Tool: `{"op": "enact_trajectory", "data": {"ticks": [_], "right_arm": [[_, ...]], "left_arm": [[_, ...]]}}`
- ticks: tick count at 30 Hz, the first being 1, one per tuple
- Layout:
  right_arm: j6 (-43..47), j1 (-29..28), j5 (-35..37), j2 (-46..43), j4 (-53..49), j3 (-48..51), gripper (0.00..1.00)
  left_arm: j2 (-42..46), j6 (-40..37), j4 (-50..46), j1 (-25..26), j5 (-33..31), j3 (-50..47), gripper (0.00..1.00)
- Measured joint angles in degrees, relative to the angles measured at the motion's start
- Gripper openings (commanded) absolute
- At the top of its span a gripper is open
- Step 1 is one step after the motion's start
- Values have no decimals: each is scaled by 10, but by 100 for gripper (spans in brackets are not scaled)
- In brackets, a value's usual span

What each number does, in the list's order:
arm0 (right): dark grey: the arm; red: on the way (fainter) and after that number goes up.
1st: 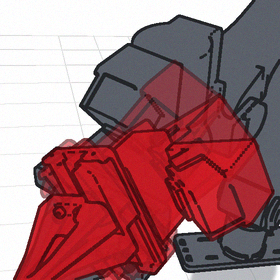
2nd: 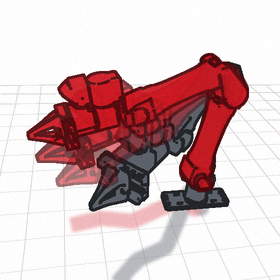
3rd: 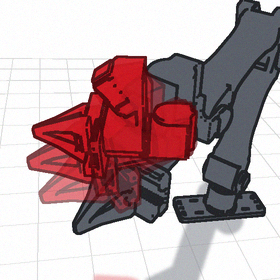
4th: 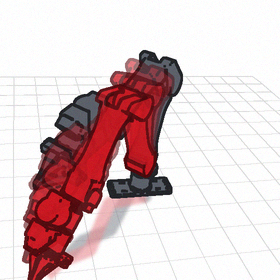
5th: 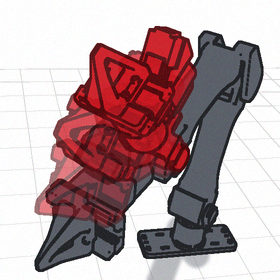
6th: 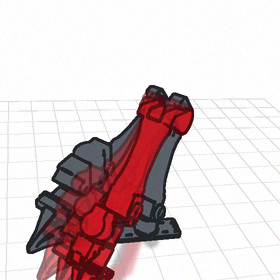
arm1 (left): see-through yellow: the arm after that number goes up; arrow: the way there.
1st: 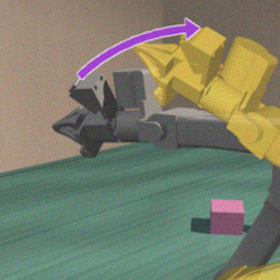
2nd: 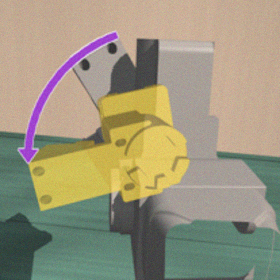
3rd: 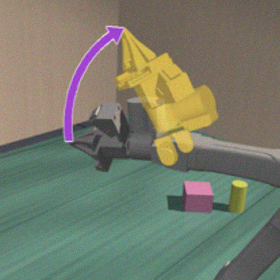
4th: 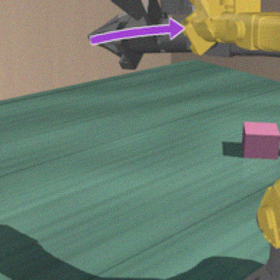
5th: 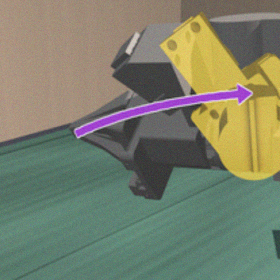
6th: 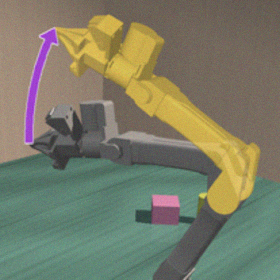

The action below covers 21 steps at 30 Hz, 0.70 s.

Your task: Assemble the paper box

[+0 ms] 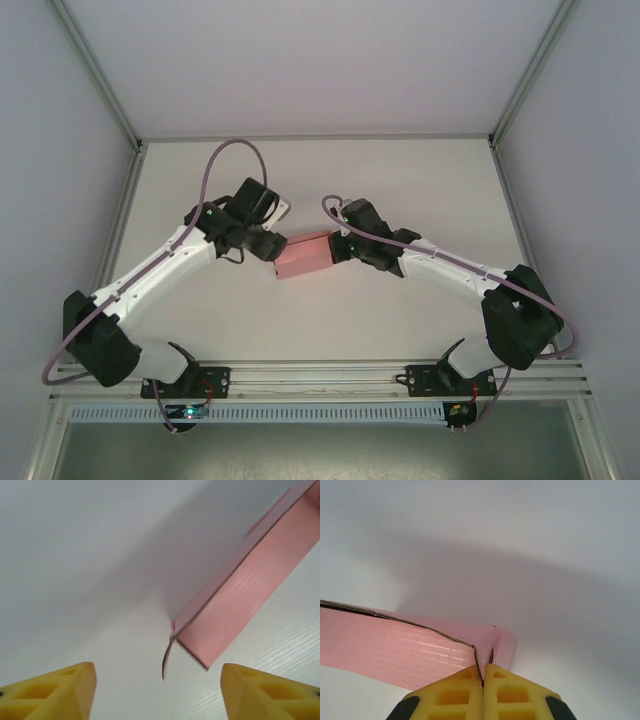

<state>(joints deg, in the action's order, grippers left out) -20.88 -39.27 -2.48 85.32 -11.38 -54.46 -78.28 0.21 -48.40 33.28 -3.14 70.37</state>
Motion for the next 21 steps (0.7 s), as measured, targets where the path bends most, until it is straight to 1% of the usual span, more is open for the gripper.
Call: {"op": "enact_trajectory", "data": {"ticks": [1, 2, 4, 6, 7, 9, 12, 13, 15, 17, 19, 21], "right_arm": [[0, 0, -1, 3, -3, -4, 0], [0, 0, -2, 6, -5, -8, 0], [0, 0, -4, 10, -7, -12, 0], [0, 0, -5, 11, -9, -14, 0], [0, -2, -5, 11, -10, -15, 0], [0, -4, -5, 11, -12, -16, 0], [0, -4, -5, 12, -13, -17, 0], [0, -4, -5, 12, -13, -17, 0], [0, -4, -5, 12, -13, -17, 0], [0, -4, -5, 12, -13, -17, 0], [0, -4, -6, 12, -13, -17, 0], [0, -7, -5, 13, -14, -18, 0]], "left_arm": [[4, 10, 0, 0, -2, -9, 58], [5, 18, 0, 0, -4, -16, 53], [0, 33, 0, 0, -10, -20, 50], [-10, 44, 2, 0, -15, -18, 42], [-19, 48, 2, 0, -17, -14, 40], [-42, 55, 2, 0, -17, -4, 37], [-70, 63, 2, 0, -18, 0, 36], [-76, 64, 2, 0, -17, 0, 34], [-78, 69, 2, 0, -17, 0, 25], [-78, 77, 2, 0, -17, 0, 11], [-78, 89, 3, 0, -19, 0, 1], [-78, 100, 3, 0, -19, 1, 0]]}}
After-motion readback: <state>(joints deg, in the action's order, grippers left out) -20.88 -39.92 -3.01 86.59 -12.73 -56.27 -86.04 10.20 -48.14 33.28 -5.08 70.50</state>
